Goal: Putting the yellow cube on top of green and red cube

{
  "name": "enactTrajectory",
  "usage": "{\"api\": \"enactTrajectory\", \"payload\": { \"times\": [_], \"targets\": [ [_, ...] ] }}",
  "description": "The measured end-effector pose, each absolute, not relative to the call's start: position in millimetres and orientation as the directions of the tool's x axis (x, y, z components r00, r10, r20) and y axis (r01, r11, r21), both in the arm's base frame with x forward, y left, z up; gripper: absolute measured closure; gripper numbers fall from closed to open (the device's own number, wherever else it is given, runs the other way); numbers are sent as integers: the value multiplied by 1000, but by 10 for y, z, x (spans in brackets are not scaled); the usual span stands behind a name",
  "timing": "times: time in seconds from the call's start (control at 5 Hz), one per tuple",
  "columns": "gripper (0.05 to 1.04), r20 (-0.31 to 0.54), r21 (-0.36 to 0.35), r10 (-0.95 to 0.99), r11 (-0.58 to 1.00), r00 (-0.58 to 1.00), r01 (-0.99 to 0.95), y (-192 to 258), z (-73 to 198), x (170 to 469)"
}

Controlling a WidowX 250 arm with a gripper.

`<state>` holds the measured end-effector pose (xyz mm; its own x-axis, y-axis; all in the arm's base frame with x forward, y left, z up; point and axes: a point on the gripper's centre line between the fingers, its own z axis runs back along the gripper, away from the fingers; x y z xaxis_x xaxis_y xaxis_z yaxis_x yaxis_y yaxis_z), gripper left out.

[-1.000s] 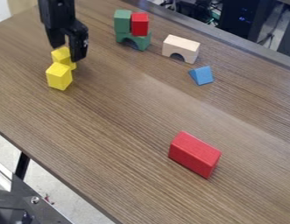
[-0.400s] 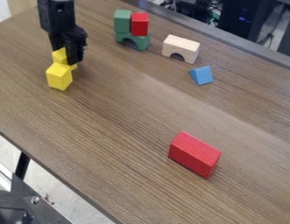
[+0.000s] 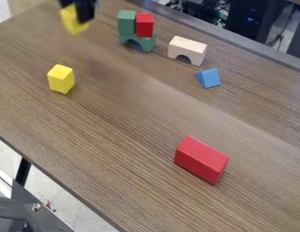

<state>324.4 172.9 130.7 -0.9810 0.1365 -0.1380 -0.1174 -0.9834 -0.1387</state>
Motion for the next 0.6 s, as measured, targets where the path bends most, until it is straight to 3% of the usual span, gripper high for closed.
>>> {"api": "enactTrajectory", "payload": {
  "times": [0.2,0.4,0.6],
  "targets": [
    [528,-211,-159,58,-987,-976,-24,1505,1723,3433],
    [528,-266,-120,1,-992,-964,32,1319,1986,3573],
    [528,-252,-83,-3,-996,-968,24,1262,1846,3650]
  ]
}}
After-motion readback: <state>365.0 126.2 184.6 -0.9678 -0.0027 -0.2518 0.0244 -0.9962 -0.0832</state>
